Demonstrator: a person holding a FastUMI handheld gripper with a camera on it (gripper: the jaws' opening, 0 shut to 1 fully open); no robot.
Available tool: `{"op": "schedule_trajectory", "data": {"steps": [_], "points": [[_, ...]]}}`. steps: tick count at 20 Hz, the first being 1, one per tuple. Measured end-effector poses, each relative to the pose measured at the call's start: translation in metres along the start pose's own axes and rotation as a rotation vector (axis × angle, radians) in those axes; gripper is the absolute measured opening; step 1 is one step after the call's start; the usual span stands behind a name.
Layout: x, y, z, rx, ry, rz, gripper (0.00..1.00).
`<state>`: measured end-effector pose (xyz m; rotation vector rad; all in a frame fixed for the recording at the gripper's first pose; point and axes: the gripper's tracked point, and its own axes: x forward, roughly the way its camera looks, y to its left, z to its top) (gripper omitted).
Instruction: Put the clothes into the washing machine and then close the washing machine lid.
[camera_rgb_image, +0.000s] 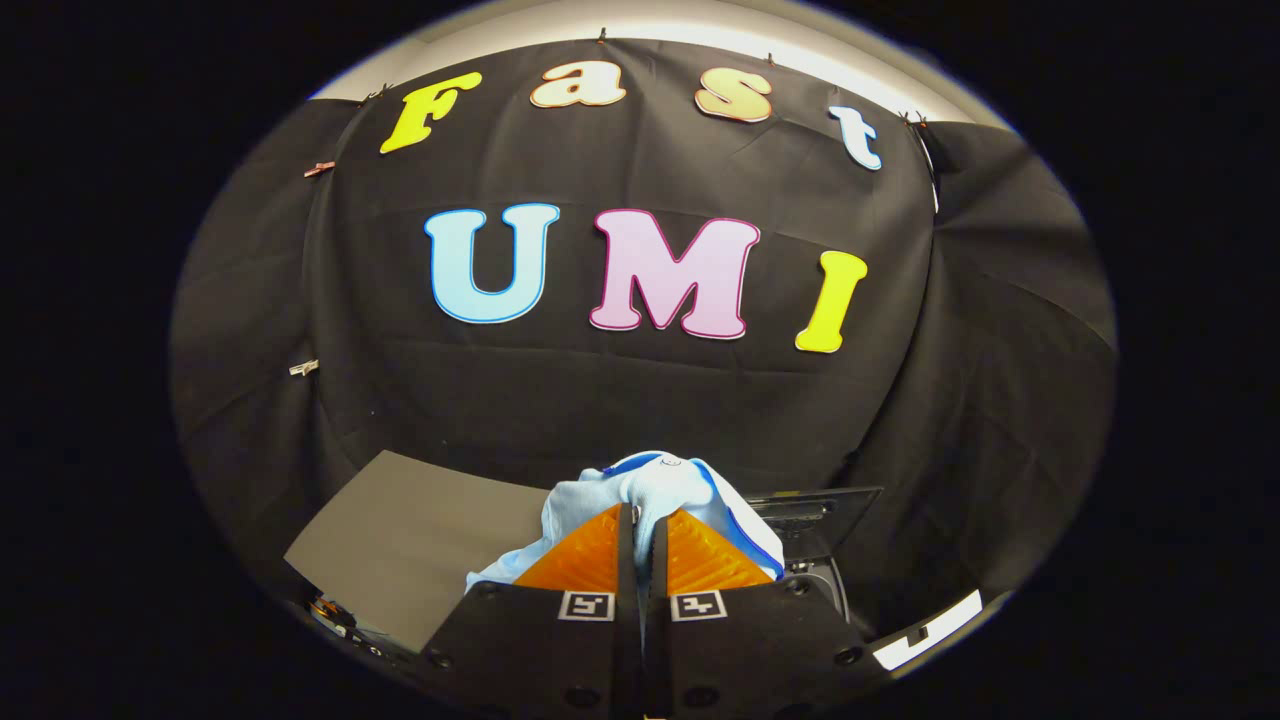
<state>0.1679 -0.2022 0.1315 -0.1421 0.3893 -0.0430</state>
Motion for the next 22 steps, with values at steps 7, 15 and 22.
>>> {"op": "schedule_trajectory", "data": {"steps": [7,15,22], "points": [[0.028,-0.082,-0.008,0.004,0.008,-0.074,0.06],[0.072,-0.142,-0.05,-0.047,0.066,-0.147,0.06],[0.106,-0.155,-0.12,-0.107,0.146,-0.118,0.06]]}}
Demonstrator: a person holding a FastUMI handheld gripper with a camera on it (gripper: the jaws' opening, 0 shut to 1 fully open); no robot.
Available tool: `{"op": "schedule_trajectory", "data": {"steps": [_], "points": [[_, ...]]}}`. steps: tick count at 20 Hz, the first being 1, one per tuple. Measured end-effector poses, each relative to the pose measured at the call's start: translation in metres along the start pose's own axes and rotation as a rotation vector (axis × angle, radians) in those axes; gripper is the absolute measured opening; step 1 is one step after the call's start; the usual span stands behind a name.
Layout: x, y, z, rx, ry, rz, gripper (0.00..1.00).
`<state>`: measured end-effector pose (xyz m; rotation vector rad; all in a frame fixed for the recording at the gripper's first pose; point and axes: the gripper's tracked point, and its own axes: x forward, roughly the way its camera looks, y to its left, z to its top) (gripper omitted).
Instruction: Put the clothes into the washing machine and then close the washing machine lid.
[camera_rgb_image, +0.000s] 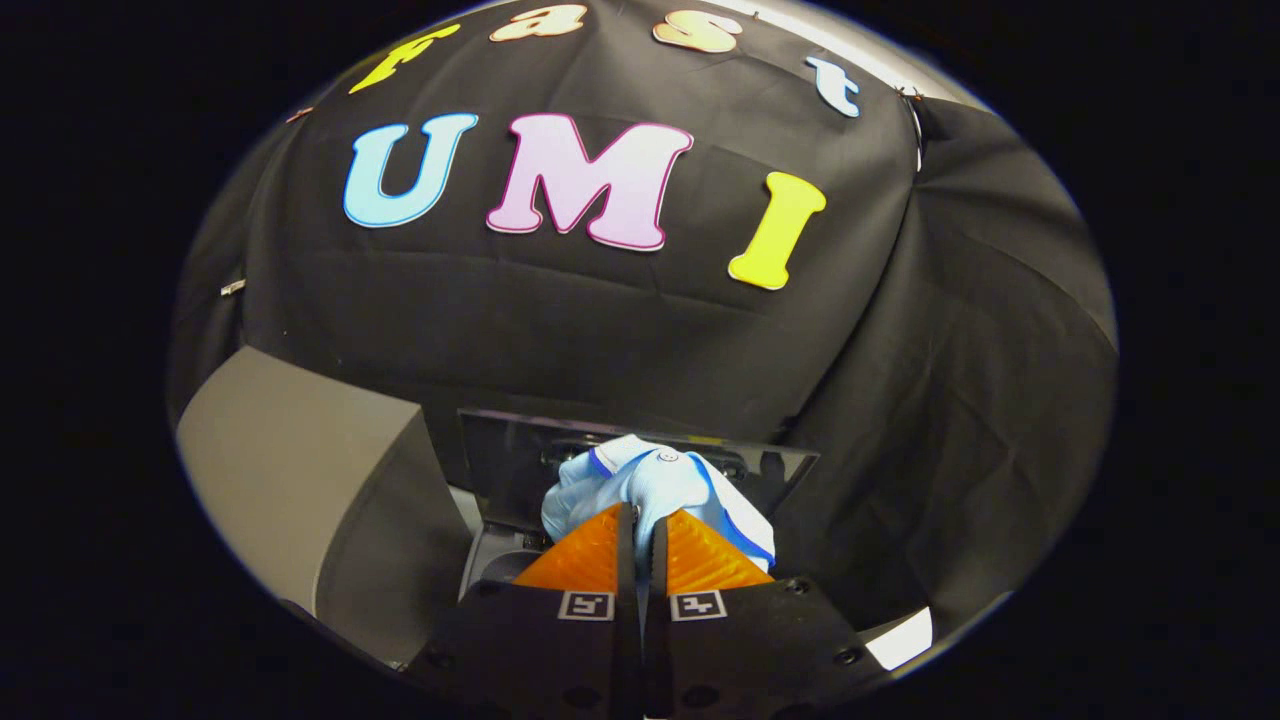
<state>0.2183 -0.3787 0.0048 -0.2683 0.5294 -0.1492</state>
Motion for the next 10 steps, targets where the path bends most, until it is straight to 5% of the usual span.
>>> {"op": "schedule_trajectory", "data": {"steps": [10], "points": [[0.031,0.012,-0.087,0.005,0.116,0.042,0.06]]}}
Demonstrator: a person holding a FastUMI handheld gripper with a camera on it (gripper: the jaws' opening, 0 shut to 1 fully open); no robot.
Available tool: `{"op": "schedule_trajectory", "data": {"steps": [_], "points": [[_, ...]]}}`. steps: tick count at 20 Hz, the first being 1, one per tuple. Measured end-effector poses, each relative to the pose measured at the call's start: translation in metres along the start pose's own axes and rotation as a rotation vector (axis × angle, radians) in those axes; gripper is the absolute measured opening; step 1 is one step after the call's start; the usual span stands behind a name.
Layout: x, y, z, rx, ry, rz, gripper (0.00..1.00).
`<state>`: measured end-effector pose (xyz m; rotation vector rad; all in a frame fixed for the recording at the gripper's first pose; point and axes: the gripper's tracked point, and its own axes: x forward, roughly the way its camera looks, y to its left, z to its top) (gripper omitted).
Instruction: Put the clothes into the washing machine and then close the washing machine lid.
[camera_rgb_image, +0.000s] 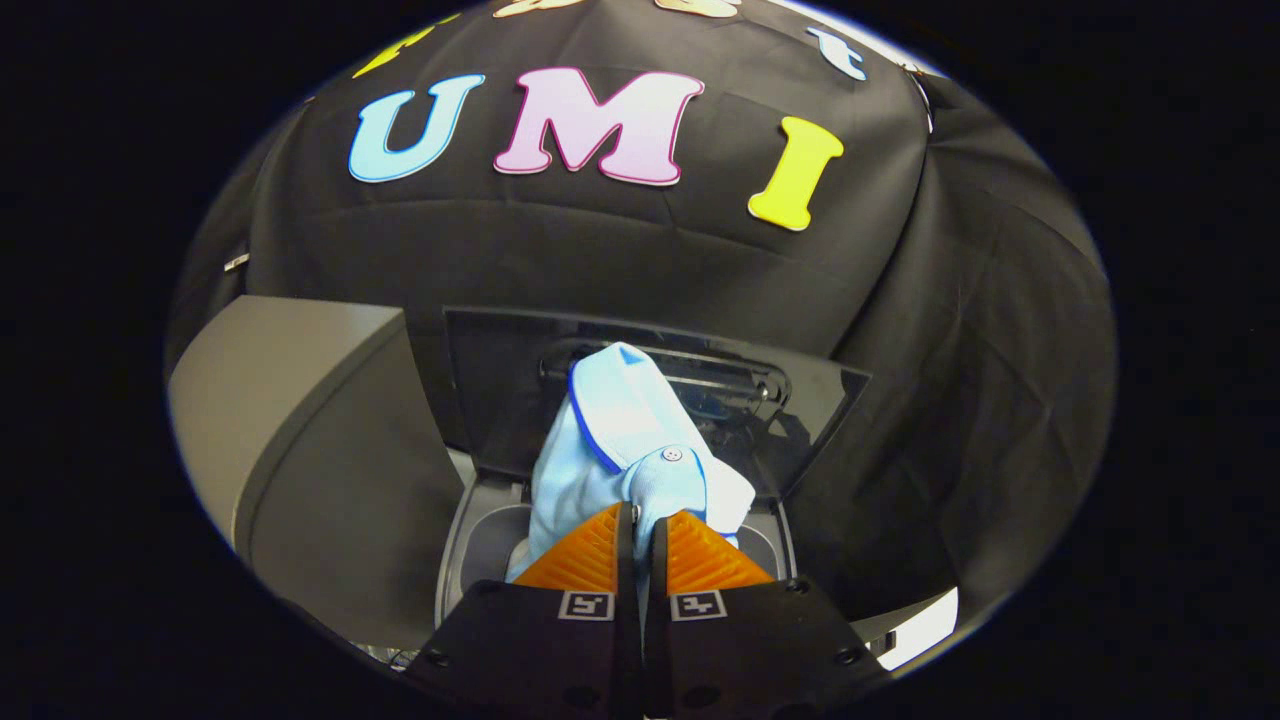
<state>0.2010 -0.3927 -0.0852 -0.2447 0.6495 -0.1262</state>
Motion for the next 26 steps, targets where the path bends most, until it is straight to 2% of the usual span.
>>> {"op": "schedule_trajectory", "data": {"steps": [12,26], "points": [[0.068,0.007,-0.106,-0.02,0.182,0.037,0.06],[0.123,0.026,-0.196,0.028,0.387,0.105,0.06]]}}
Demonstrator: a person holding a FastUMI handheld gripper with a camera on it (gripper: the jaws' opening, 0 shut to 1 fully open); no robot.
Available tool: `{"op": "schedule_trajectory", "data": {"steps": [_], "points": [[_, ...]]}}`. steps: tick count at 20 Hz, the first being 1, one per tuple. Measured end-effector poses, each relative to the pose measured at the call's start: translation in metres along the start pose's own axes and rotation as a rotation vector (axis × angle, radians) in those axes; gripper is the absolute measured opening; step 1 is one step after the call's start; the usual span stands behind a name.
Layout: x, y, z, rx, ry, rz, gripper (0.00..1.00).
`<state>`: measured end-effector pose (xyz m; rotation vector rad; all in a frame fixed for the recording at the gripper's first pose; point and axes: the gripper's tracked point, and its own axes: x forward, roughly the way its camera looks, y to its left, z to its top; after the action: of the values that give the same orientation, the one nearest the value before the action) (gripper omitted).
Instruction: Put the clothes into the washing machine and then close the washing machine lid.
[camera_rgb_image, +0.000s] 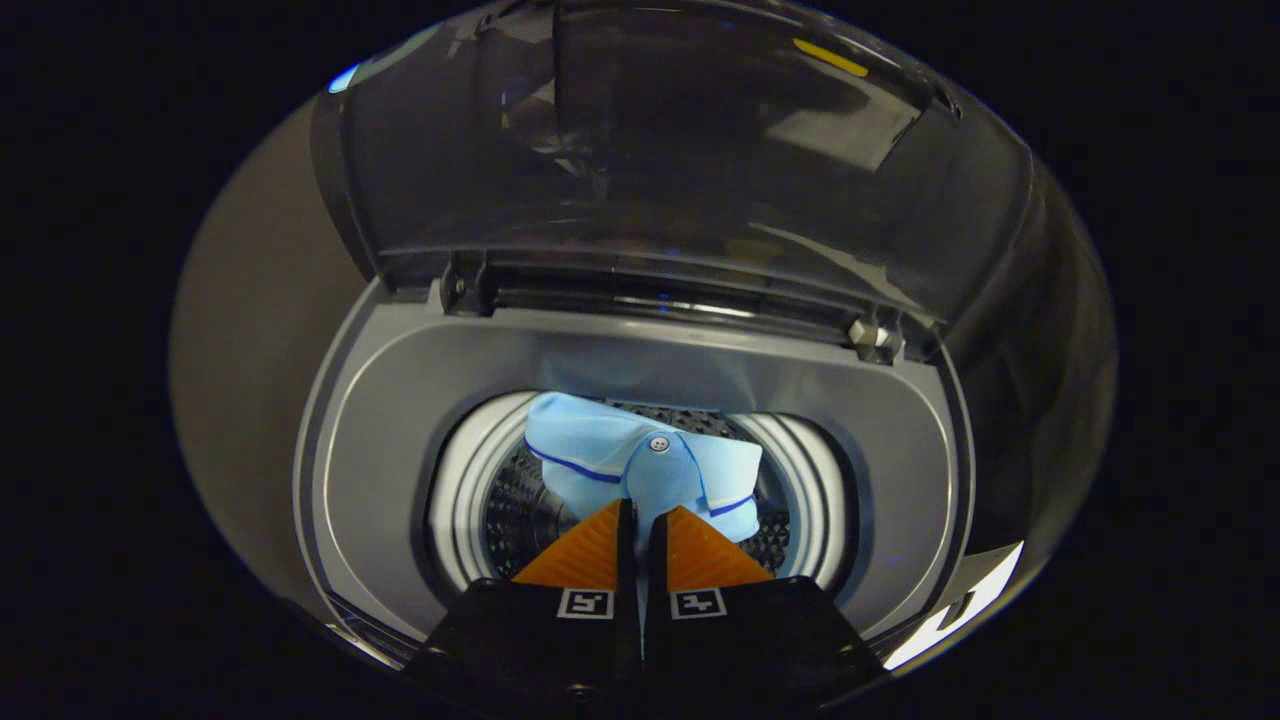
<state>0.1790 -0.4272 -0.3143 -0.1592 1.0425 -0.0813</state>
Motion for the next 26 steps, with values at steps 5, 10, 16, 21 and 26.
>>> {"op": "schedule_trajectory", "data": {"steps": [5,10,16,21,26], "points": [[0.01,-0.019,-0.018,0.012,0.089,-0.072,0.52],[0.006,-0.013,-0.017,0.046,0.08,-0.028,0.99],[-0.001,-0.014,-0.009,0.072,0.058,-0.02,0.99],[-0.032,-0.025,0.017,0.057,-0.011,-0.043,0.99],[-0.082,-0.036,0.065,0.049,-0.117,-0.068,0.99]]}}
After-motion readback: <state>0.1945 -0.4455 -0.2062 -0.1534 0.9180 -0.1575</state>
